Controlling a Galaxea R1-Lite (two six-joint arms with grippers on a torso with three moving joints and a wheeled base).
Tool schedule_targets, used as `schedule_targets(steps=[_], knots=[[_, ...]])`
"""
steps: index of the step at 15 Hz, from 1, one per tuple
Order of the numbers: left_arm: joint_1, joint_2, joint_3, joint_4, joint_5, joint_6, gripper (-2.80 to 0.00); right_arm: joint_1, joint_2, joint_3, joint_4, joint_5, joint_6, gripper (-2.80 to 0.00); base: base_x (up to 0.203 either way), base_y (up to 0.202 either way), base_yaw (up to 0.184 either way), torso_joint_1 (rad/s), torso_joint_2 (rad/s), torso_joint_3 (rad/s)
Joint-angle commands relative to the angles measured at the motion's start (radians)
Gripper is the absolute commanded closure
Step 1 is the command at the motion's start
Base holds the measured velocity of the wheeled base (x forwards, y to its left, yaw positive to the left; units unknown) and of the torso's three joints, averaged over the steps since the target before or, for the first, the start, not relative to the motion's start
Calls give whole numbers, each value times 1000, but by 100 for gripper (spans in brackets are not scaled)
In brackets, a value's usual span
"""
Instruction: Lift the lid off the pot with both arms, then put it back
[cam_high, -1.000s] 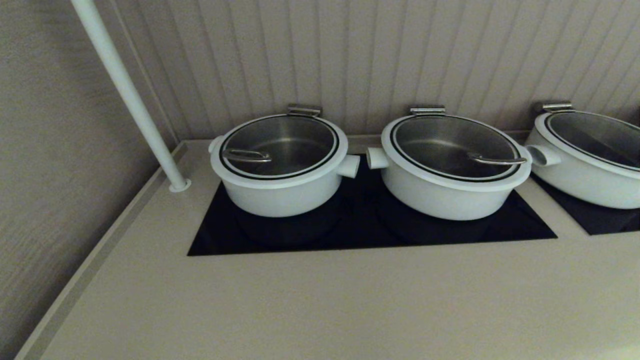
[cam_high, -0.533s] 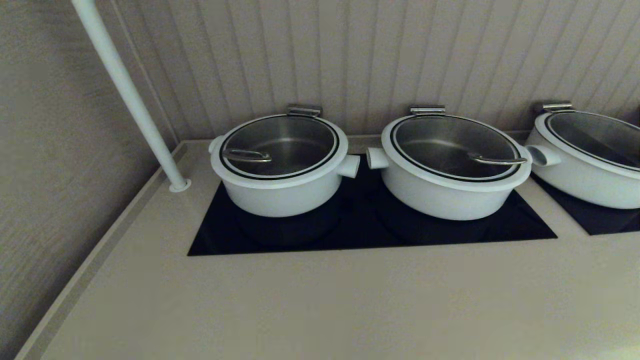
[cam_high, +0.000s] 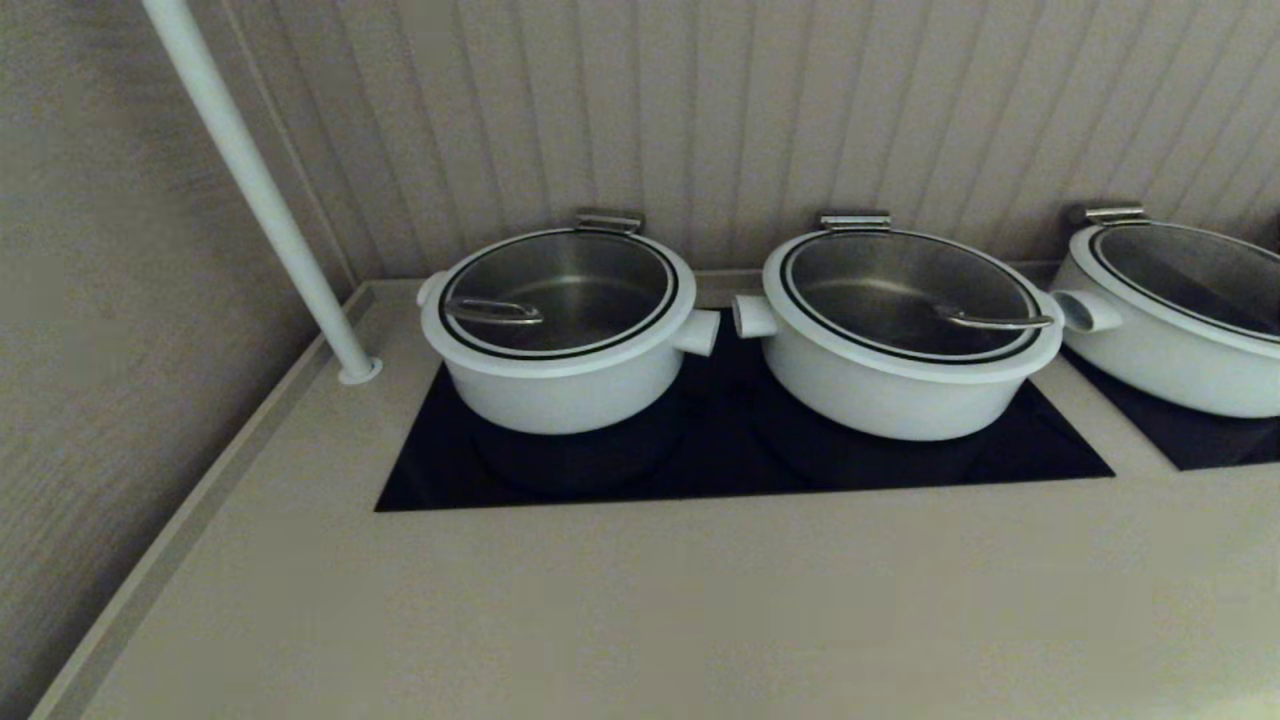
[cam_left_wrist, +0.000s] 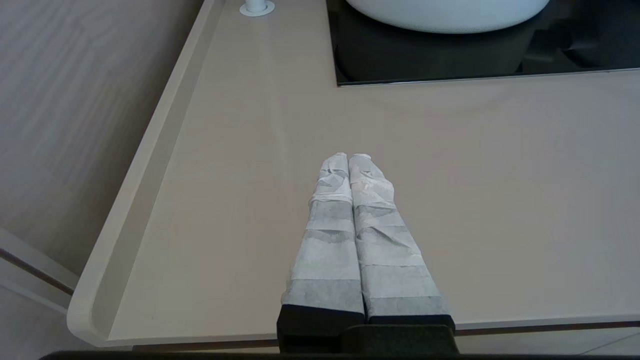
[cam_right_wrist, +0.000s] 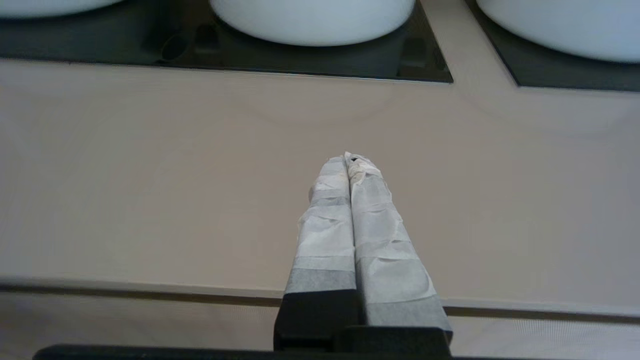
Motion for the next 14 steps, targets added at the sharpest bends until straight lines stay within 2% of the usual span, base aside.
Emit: schedule_targets(steps=[1, 4, 7, 11, 12, 14], knots=[[0, 0, 0, 0, 0, 0, 0, 0, 1, 0, -2, -12, 15, 0, 0, 0, 0, 0, 0, 0], [0, 0, 0, 0, 0, 0, 0, 2, 1, 0, -2, -26, 20, 0, 0, 0, 0, 0, 0, 0], [0, 0, 0, 0, 0, 0, 0, 1, 1, 0, 2, -23, -22, 0, 0, 0, 0, 0, 0, 0], [0, 0, 0, 0, 0, 0, 0, 0, 2, 0, -1, -24, -2, 0, 0, 0, 0, 0, 0, 0], [0, 0, 0, 0, 0, 0, 0, 0, 2, 0, -1, -23, -13, 0, 0, 0, 0, 0, 0, 0], [0, 0, 0, 0, 0, 0, 0, 0, 2, 0, 2, 7, -89, 0, 0, 0, 0, 0, 0, 0]])
